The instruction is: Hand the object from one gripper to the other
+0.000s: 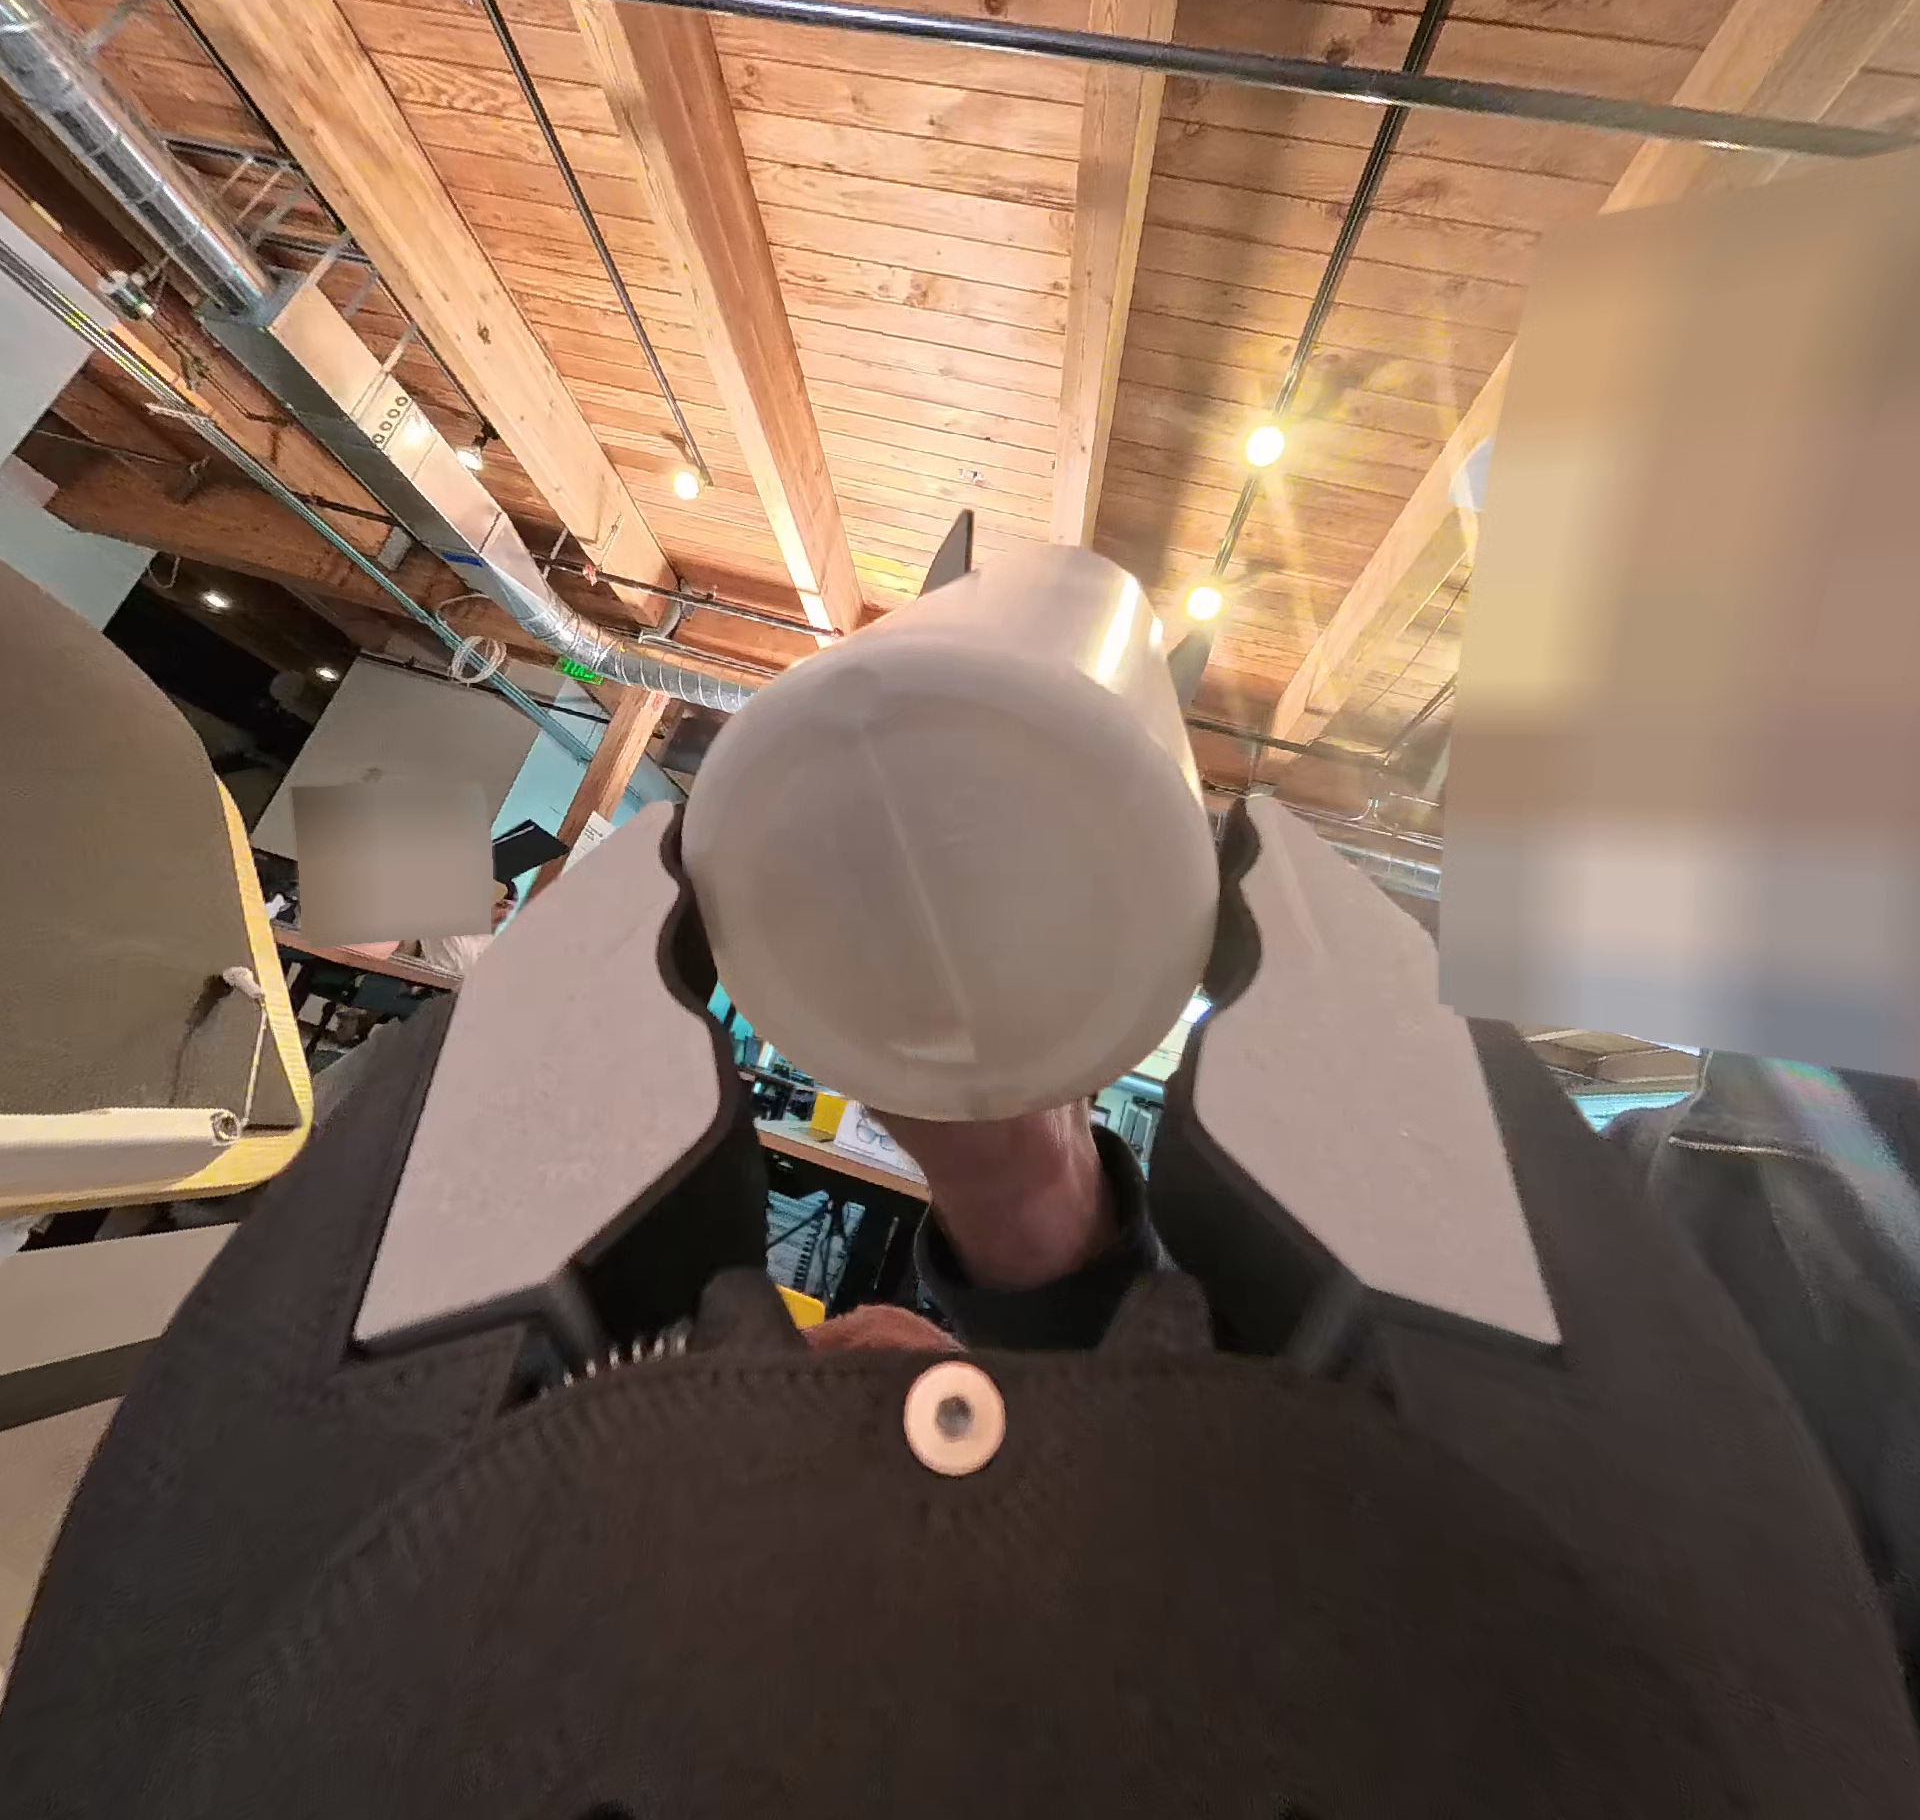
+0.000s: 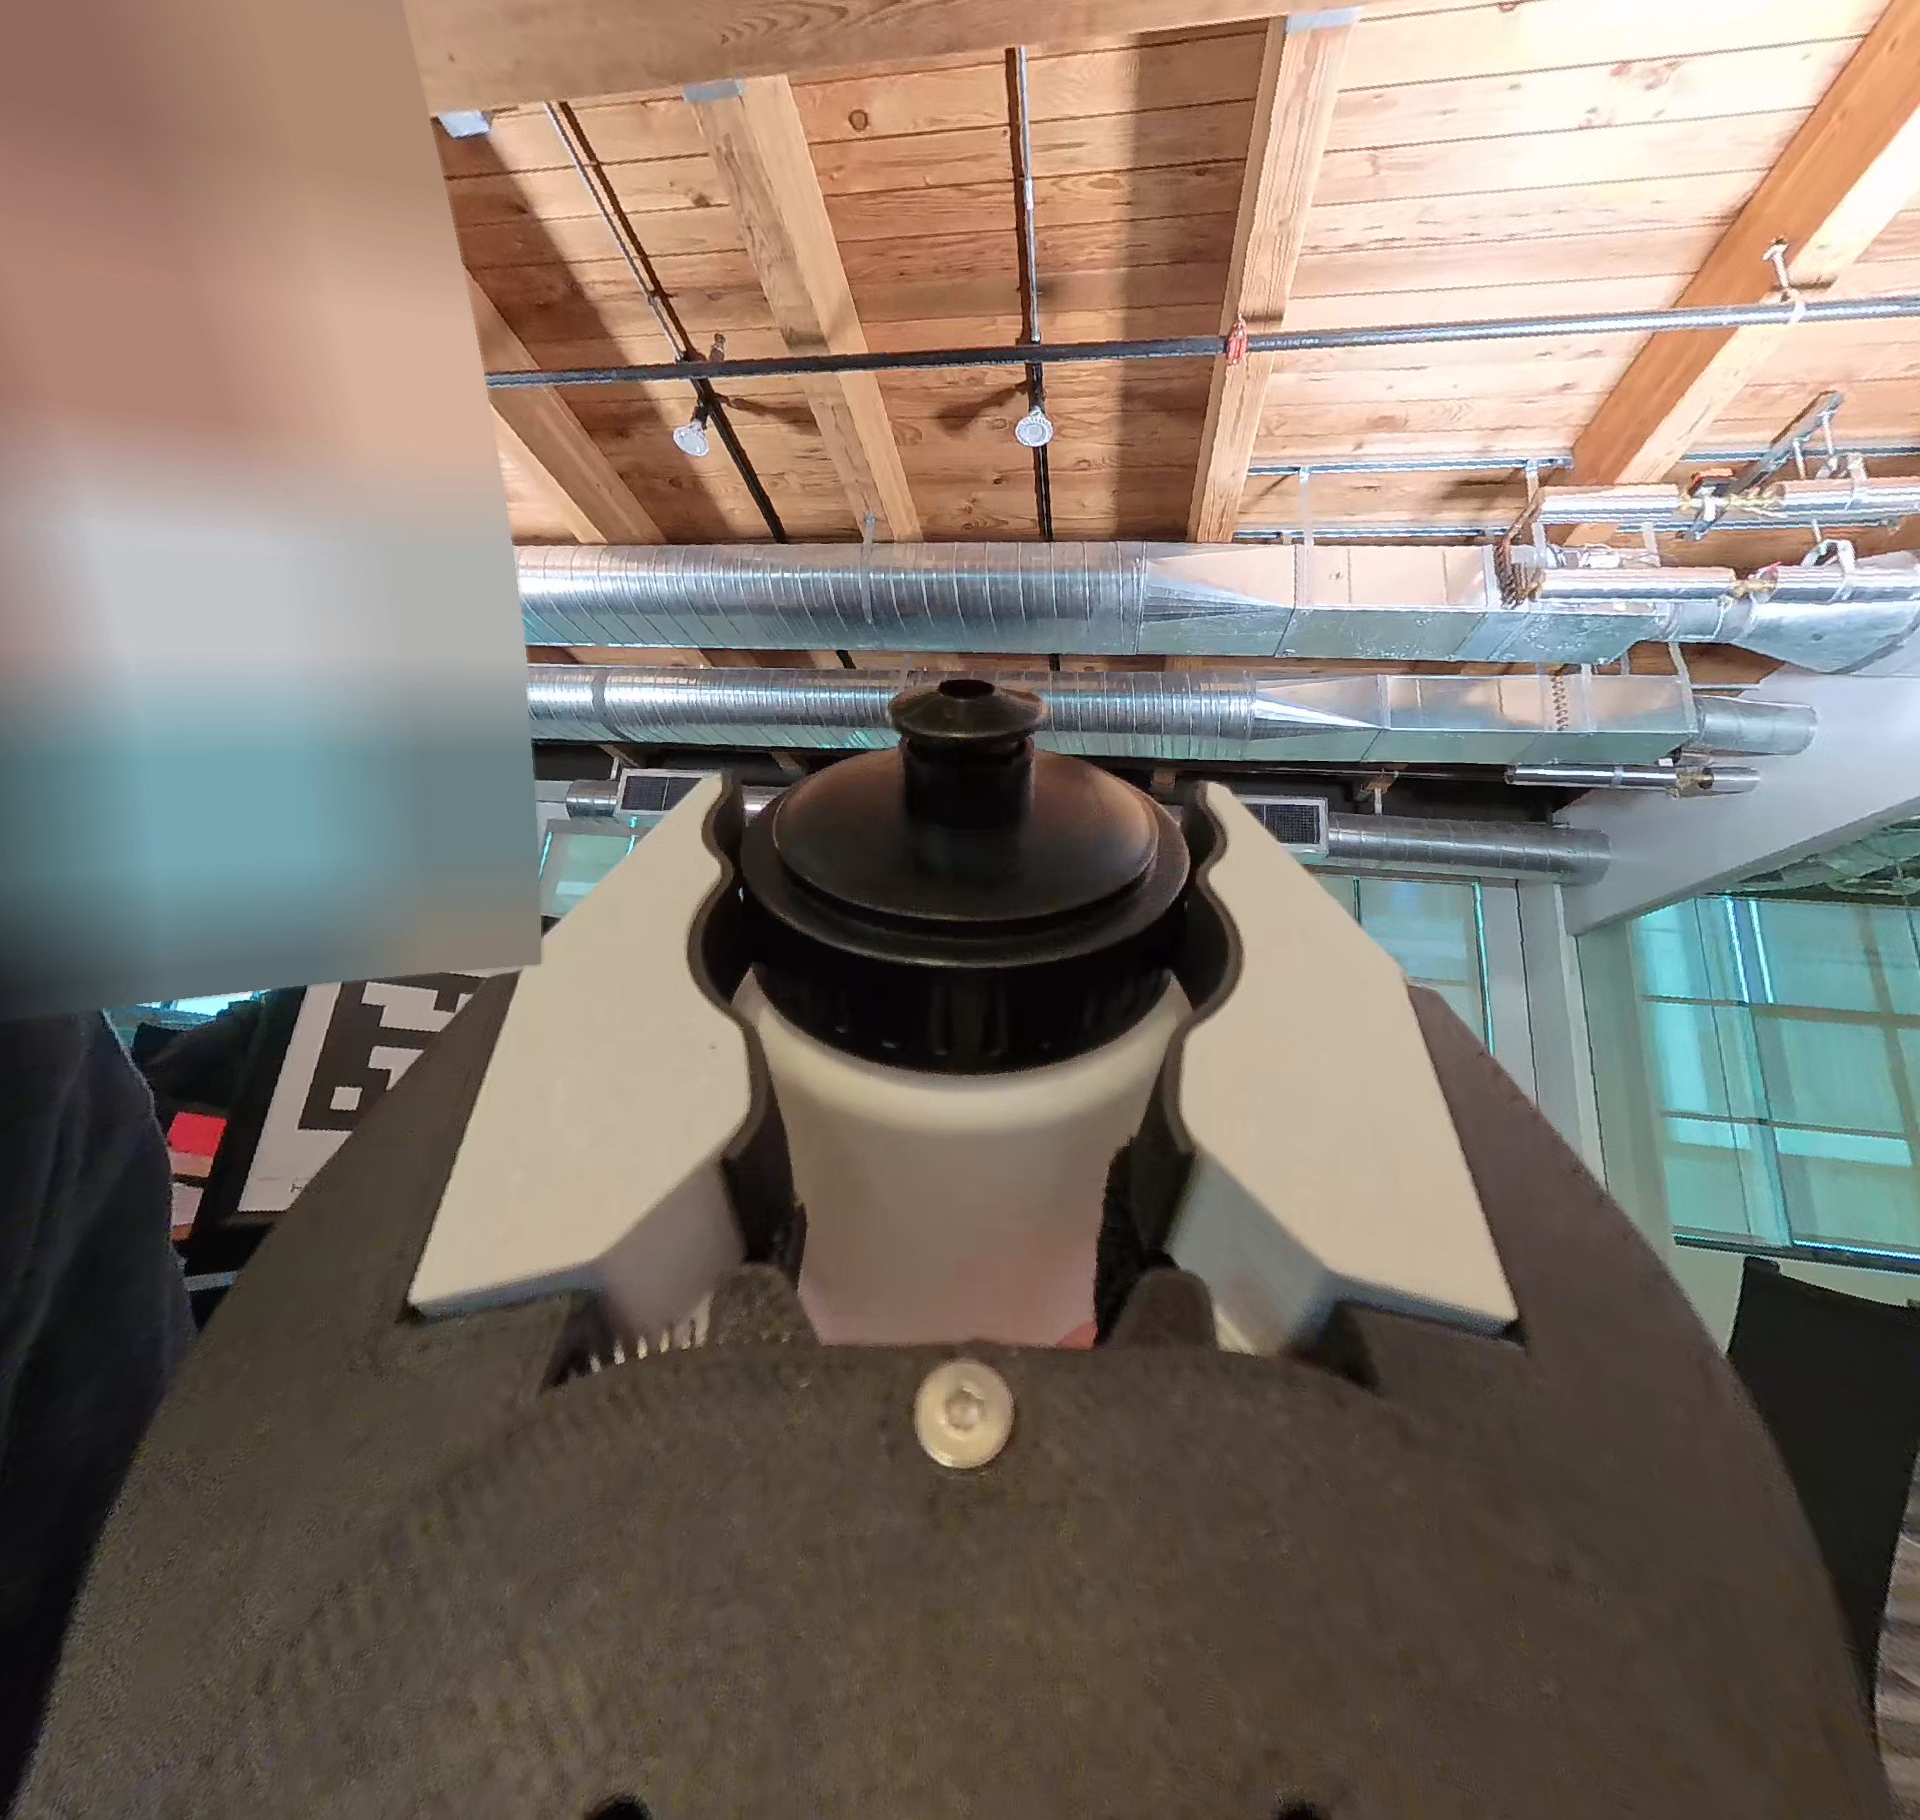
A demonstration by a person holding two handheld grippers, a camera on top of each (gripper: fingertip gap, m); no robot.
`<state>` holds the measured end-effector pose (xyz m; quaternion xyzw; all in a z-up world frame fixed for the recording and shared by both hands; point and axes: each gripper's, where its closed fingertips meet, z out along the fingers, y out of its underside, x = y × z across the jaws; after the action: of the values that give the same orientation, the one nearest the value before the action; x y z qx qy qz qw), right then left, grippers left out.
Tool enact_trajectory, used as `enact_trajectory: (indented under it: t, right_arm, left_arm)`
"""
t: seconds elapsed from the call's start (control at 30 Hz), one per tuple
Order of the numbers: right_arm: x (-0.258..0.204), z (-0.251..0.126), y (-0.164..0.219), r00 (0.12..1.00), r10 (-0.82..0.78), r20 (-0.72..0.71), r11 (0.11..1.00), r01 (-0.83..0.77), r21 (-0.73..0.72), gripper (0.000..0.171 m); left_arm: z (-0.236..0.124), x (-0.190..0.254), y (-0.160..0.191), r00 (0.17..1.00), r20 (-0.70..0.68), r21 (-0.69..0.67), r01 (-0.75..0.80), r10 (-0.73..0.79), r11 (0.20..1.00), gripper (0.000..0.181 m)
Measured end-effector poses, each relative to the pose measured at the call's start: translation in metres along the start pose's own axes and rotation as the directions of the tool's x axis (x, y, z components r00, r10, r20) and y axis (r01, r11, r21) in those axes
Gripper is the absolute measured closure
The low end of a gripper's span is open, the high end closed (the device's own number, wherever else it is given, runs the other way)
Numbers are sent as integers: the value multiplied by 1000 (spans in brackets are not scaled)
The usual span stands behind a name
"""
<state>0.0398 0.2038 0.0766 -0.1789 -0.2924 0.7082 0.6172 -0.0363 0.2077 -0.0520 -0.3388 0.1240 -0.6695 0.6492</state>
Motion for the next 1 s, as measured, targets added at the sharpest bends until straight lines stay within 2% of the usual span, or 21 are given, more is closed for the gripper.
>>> enact_trajectory:
  t: [0.13,0.3,0.5,0.7,1.0]
  right_arm:
    - [1,-8,8,1000,-4,-10,998,3,-56,91]
    - [5,-31,25,1000,4,-14,986,-7,-167,92]
    - [5,-54,43,1000,-19,-12,953,15,-303,93]
    - [2,-74,69,998,-63,7,867,58,-494,94]
    - [0,-91,94,996,-86,-9,807,65,-587,95]
  left_arm:
    - [0,1,-13,999,23,-25,-22,23,999,88]
    - [1,4,-38,988,81,-165,-120,135,979,89]
    - [11,11,-56,958,91,-324,-231,273,917,89]
    - [20,17,-67,929,71,-447,-295,362,844,89]
    - [41,24,-70,898,35,-588,-337,439,736,89]
